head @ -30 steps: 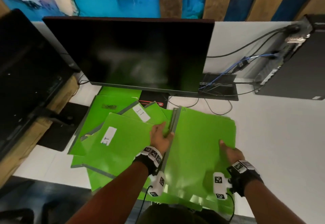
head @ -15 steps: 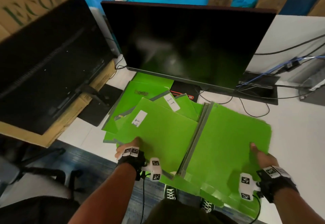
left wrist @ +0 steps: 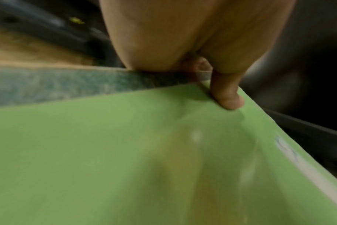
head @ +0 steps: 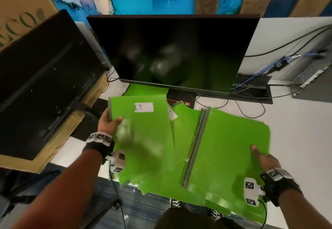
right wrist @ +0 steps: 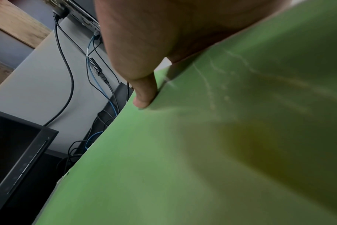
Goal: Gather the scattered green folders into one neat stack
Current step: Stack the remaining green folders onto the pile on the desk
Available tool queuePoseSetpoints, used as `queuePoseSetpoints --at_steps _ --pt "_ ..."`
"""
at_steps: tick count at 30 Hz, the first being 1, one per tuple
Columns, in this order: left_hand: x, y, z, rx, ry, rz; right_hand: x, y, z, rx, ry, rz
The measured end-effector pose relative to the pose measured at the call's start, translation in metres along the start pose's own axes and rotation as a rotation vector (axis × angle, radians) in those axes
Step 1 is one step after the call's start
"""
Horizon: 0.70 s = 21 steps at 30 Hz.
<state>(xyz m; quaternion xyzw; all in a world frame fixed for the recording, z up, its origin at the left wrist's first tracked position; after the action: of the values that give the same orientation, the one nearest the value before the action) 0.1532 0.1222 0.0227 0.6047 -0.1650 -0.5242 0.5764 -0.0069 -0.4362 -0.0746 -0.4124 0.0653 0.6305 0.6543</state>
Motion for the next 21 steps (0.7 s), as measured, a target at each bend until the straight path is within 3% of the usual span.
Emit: queuePoseSetpoints --at_steps 3,6,11,16,21 --pt "0.025 0.016 -0.030 0.110 -0.327 -0.258 0.000 0.001 -0.002 0.007 0.015 -0.016" --pt "0.065 0.028 -0.042 0.264 -0.553 -0.524 0.002 0.002 -0.005 0.016 0.027 -0.030" --pt "0.112 0.021 -0.042 0.246 -0.446 -0.770 0.004 0.002 -0.004 0.021 0.049 -0.042" --pt "0.132 0.001 -0.036 0.330 -0.458 -0.992 0.004 0.000 -0.003 -0.001 0.076 -0.036" --pt "0.122 0.001 -0.041 0.287 -0.404 -0.957 0.003 -0.001 0.000 -0.010 0.095 -0.012"
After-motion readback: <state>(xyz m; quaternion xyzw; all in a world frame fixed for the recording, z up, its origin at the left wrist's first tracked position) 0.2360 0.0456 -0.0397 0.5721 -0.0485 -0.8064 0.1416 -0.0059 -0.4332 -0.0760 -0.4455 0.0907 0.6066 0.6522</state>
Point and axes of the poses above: each hand's wrist, its own z-axis away from the middle knuckle, its own x-axis out of the palm, y = z × x, the point moved 5 cm from there along -z, towards the middle knuckle, and after that the axes turned 5 degrees about y, right-handed, at the moved point
